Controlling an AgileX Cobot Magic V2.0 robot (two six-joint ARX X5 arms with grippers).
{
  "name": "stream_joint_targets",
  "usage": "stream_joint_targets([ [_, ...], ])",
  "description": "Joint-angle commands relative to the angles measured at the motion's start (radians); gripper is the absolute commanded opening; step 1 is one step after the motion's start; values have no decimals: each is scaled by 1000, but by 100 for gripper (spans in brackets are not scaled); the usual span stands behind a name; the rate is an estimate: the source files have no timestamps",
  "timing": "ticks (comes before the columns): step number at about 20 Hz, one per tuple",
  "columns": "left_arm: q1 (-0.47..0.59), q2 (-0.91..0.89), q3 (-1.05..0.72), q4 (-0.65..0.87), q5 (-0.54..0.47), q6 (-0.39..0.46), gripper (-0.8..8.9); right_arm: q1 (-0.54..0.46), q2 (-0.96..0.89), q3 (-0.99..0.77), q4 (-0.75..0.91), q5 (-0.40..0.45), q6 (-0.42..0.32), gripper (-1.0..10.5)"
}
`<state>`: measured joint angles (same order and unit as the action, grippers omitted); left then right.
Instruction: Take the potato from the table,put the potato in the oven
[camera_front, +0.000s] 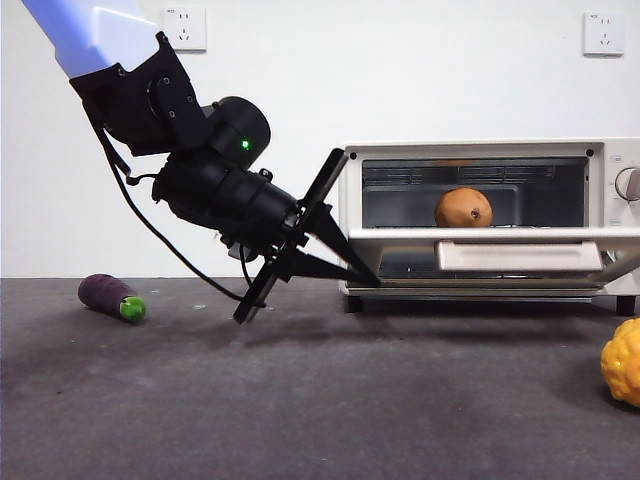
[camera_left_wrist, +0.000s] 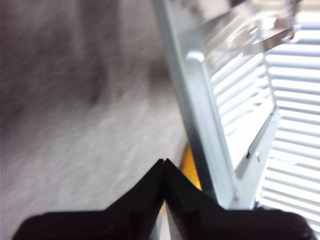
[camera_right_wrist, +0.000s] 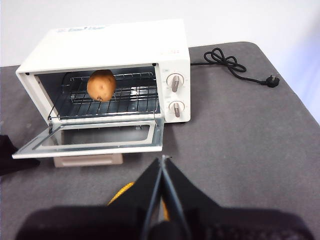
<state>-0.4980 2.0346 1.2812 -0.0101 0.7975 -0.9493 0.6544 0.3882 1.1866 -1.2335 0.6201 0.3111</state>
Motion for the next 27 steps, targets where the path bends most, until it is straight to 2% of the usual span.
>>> stream_joint_targets([
  [1, -5, 13, 4, 68, 25, -57, -6, 1, -7, 2, 6, -2, 11, -12],
  [18, 19, 9, 14, 341, 48, -310, -6, 1, -7, 2, 8, -2, 12, -12],
  [27, 37, 9, 144, 347, 62, -334, -6, 1, -7, 2, 18, -2, 11, -12],
])
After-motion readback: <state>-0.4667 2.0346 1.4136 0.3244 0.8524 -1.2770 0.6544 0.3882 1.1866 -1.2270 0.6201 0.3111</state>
